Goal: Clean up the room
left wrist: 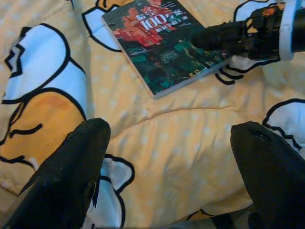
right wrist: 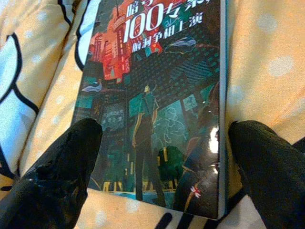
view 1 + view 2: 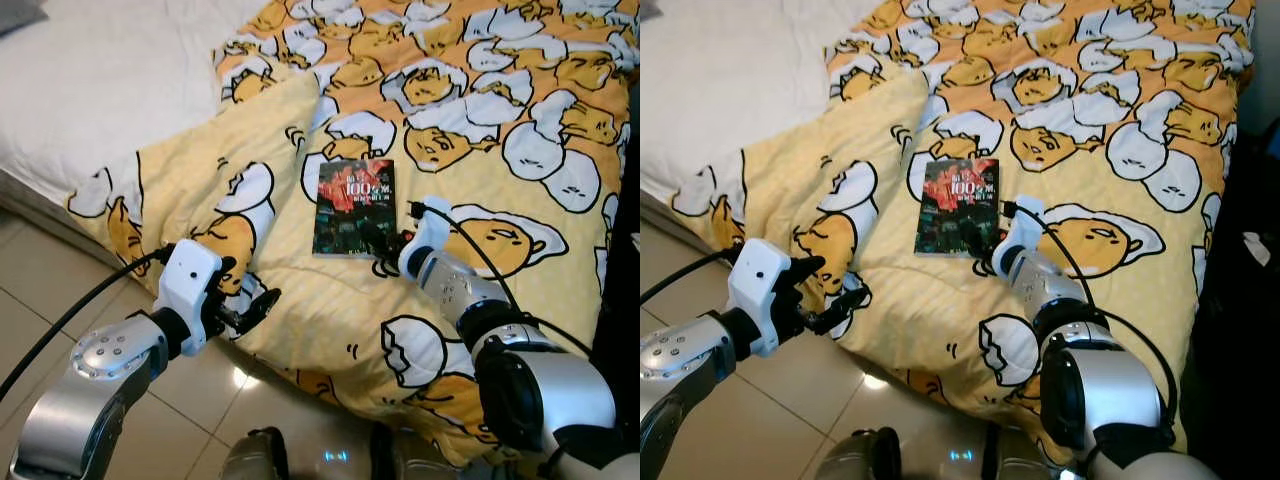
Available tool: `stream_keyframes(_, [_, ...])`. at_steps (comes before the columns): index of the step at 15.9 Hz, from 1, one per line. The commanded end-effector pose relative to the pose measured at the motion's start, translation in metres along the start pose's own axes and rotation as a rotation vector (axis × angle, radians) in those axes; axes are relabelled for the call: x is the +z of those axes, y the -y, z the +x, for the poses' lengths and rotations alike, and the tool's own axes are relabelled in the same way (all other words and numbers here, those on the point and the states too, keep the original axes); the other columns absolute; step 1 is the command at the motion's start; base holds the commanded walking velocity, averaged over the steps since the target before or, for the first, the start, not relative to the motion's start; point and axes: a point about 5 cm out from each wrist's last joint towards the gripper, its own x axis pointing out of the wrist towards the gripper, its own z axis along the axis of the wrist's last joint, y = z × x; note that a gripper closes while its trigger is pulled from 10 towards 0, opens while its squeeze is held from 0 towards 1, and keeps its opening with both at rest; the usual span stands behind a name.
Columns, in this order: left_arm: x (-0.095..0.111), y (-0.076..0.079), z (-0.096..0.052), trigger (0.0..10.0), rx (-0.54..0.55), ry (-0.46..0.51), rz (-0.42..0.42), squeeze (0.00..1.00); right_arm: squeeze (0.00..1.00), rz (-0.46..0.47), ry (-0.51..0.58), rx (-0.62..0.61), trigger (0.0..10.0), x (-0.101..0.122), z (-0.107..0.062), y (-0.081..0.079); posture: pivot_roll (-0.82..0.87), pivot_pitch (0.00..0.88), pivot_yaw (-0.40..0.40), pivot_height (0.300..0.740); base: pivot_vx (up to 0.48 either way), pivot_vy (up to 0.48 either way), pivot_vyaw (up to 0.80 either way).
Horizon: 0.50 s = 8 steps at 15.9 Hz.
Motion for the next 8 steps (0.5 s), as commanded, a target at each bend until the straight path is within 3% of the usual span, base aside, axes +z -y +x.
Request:
stream_keyframes(1, [-0.002, 0.002, -0.003, 10.0, -0.005, -0.020, -0.004, 0.00, 0.00, 0.021, -0.049, 0.036, 10.0, -0.007, 0.001, -0.004, 0.12, 0.257, 0.038, 0.740, 0.000, 0.000, 0.00])
stream_keyframes(7, [-0.006, 0.009, -0.008, 10.0, -0.013, -0.045, -0.013, 0.00, 0.00, 0.033, -0.174, -0.017, 10.0, -0.038, -0.003, 0.004, 0.14, 0.274, 0.032, 0.740, 0.000, 0.000, 0.00])
stream_keyframes(8, [-0.006, 0.009, -0.011, 10.0, -0.013, -0.056, -0.010, 0.00, 0.00, 0.088, -0.188, -0.051, 10.0, -0.048, -0.004, 0.005, 0.16, 0.286, 0.033, 0.740, 0.000, 0.000, 0.00])
